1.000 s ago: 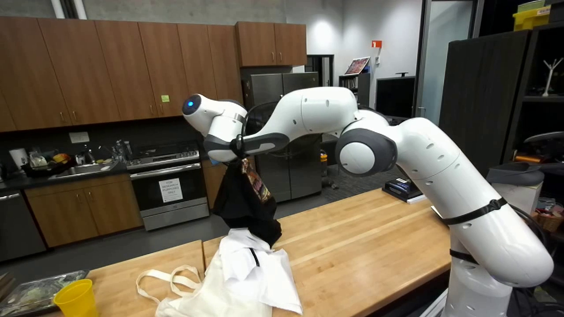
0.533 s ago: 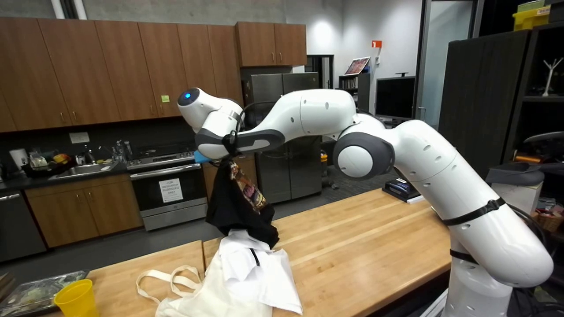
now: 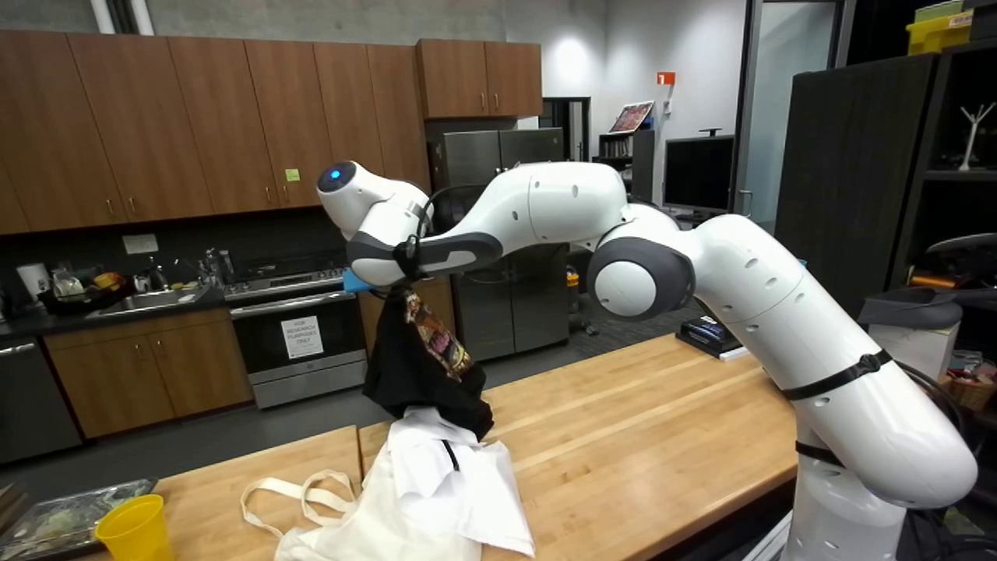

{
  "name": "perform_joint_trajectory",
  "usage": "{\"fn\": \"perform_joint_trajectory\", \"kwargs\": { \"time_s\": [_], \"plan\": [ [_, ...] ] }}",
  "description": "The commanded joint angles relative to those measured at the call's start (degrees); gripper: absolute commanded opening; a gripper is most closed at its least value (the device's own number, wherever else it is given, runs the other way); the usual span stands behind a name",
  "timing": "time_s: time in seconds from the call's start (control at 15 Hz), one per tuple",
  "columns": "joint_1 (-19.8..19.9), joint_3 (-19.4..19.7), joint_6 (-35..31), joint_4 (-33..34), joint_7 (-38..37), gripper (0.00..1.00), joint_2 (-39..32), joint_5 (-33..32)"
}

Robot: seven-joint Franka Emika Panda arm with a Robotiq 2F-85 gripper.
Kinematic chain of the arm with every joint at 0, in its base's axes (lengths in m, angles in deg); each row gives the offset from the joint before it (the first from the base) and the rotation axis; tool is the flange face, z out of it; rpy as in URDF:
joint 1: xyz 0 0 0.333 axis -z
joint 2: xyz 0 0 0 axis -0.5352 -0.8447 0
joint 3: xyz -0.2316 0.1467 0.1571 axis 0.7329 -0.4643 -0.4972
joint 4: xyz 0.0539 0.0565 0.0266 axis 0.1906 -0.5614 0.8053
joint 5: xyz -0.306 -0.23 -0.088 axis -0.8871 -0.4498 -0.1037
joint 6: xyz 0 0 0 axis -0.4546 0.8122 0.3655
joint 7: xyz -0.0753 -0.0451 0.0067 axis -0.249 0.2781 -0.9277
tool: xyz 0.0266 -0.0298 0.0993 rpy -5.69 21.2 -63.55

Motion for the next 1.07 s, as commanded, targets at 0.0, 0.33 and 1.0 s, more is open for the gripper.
{"fn": "perform_joint_trajectory", "kwargs": {
  "time_s": [0.0,0.33,1.0],
  "plan": [
    [1.3,-2.1,-1.1,-2.3,2.6,0.01,0.0,2.8],
    [3.2,-9.0,-0.4,-7.9,6.8,0.01,1.1,14.0],
    [8.6,-20.2,2.0,-7.4,11.5,0.01,-1.1,39.1]
  ]
}}
